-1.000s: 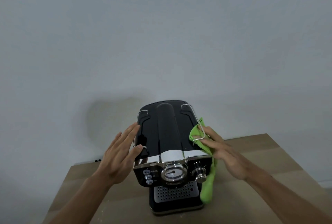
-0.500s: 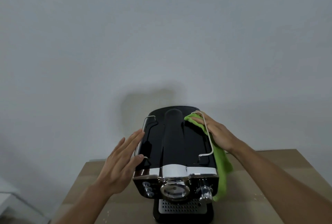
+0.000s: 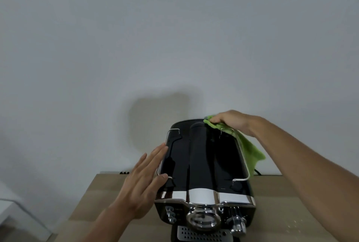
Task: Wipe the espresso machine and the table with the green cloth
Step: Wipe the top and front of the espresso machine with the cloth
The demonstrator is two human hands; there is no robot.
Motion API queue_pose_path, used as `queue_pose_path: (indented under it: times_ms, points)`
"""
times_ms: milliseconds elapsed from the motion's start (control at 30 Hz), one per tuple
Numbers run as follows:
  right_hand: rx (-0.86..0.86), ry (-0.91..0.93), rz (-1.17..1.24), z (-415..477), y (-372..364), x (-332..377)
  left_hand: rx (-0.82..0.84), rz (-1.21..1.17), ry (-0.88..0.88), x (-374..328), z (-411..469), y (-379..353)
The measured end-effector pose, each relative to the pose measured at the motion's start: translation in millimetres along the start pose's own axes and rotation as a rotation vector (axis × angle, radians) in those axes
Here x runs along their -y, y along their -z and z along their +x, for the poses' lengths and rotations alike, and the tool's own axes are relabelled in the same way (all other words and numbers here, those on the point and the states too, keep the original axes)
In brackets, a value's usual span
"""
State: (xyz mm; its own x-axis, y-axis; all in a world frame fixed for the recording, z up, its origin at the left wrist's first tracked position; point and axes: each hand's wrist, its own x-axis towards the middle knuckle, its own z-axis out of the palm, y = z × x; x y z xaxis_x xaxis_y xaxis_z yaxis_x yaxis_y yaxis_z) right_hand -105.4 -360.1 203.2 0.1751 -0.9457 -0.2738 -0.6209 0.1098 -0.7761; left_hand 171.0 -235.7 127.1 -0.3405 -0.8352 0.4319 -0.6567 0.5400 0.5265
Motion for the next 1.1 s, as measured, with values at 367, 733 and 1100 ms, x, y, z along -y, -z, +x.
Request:
queue_pose_path:
  times_ms: [367,733,1100]
  points:
    - [0.172,0.253,-0.728,42,-97,80,0.078,0.073,0.038,-3,4,3]
    - [-0.258,0.059,-0.484,-13,-22,31,0.042,0.099,-0.004,6,0,2]
    - [-0.547,-0.074,-0.091,-93,-3,-67,0.028,0.124,0.001,5,6,1]
